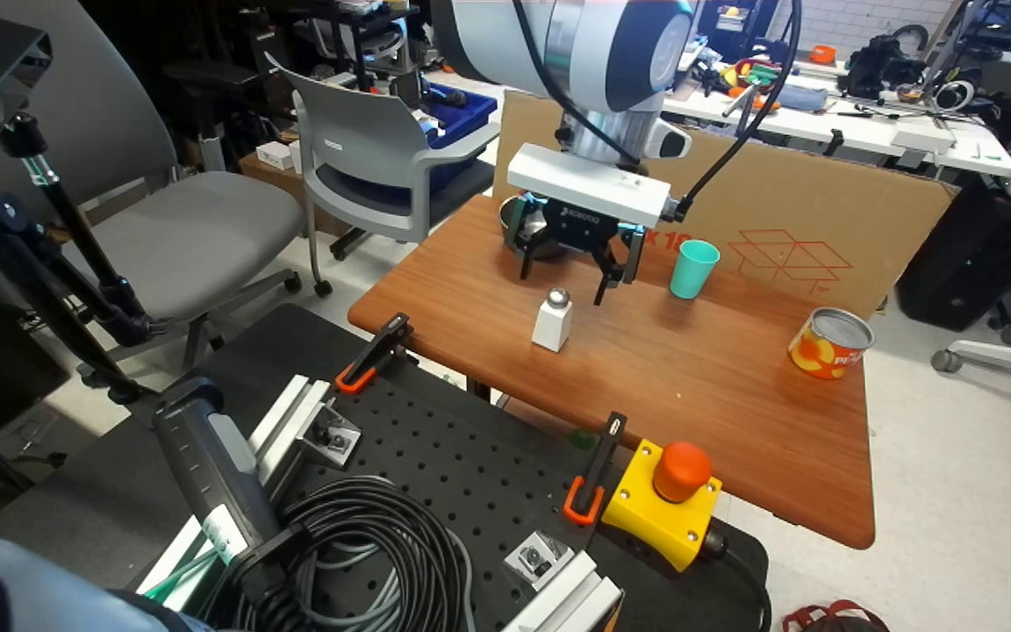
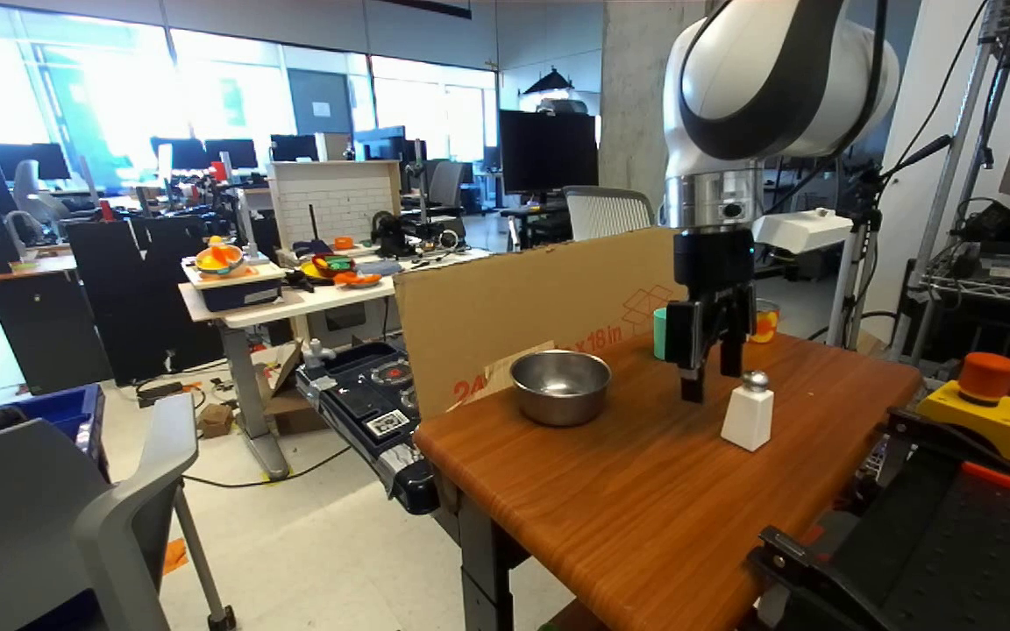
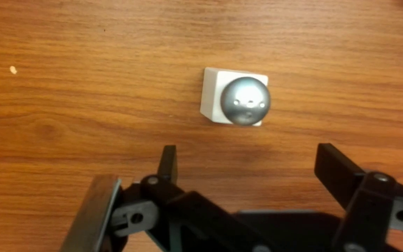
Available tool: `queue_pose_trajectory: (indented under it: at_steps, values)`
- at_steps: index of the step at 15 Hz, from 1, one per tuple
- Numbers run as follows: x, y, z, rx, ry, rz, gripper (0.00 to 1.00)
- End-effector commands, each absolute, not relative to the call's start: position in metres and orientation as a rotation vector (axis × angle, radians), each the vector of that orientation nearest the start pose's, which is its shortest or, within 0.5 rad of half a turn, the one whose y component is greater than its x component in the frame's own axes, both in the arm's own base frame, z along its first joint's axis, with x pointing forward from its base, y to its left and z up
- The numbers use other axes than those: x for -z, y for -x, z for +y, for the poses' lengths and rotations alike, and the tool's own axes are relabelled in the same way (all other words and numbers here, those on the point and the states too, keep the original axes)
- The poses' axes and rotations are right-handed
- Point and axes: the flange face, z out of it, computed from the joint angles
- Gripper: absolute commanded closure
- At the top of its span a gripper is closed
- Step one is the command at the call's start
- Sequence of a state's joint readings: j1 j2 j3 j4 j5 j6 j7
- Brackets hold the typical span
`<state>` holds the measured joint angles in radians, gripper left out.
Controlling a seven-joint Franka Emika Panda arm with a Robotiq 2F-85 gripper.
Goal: Move the saltshaker to the left
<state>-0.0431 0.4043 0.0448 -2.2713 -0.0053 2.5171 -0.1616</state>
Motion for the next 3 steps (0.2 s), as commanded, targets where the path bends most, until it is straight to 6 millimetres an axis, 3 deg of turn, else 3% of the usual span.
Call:
queue_pose_trajectory:
  at_steps: [1, 3]
  values:
    - [-0.1661, -0.517, 0.0018, -0.244, 3.094, -0.253, 0.0]
    - [-0.1662, -0.5171, 0.0018, -0.243, 3.094, -0.25, 0.0]
